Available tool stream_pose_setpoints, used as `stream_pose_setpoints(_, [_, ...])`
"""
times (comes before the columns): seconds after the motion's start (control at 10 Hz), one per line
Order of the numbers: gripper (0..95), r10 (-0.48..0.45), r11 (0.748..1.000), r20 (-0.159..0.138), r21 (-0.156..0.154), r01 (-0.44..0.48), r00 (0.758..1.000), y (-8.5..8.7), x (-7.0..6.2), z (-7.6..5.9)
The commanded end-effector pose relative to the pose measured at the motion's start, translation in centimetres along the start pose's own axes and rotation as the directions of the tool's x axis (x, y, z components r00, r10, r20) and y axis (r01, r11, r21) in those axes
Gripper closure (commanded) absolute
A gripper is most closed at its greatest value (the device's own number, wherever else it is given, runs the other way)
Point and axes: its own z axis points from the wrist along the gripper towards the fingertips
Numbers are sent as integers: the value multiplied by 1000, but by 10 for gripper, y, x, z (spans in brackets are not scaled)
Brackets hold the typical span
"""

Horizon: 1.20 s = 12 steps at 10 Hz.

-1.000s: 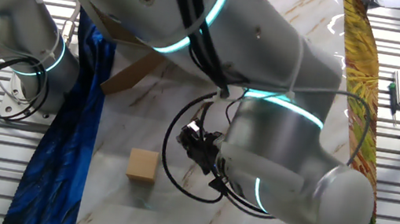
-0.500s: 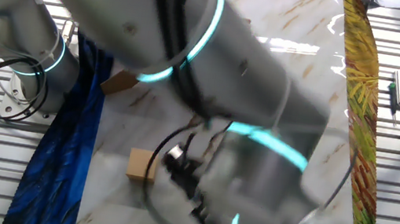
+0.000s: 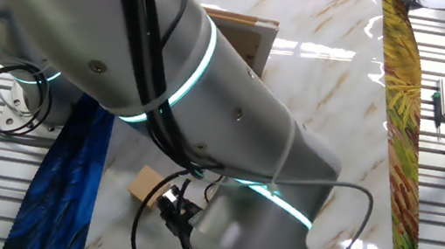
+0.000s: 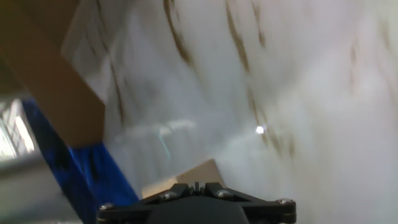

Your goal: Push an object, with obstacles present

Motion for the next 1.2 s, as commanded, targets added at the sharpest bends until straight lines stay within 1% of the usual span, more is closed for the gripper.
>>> stream_pose_setpoints(0.1, [950, -3, 1000, -9, 11, 3, 1000, 5, -14, -4])
stream_pose_setpoints(0.2, [950, -7, 999, -31, 39, 8, 1000, 15, -43, -10])
stream_pose_setpoints(0.3, [950, 4, 999, -35, 48, -2, 999, 23, -59, -14])
stream_pose_setpoints(0.4, [950, 29, 999, -15, 41, -28, 999, 26, -63, -17])
stream_pose_setpoints(0.5, [950, 36, 998, -4, 43, -35, 999, 28, -63, -18])
stream_pose_setpoints(0.8, [950, 41, 998, -3, 49, -40, 999, 29, -63, -19])
stream_pose_setpoints(0.9, [950, 46, 996, 7, 75, -46, 999, 29, -63, -19])
stream_pose_setpoints(1.0, [950, 46, 994, 27, 95, -49, 999, 29, -63, -20])
stream_pose_setpoints(1.1, [950, 51, 989, 58, 133, -59, 997, 29, -63, -20])
stream_pose_setpoints(1.2, [950, 50, 988, 62, 140, -58, 997, 29, -63, -20])
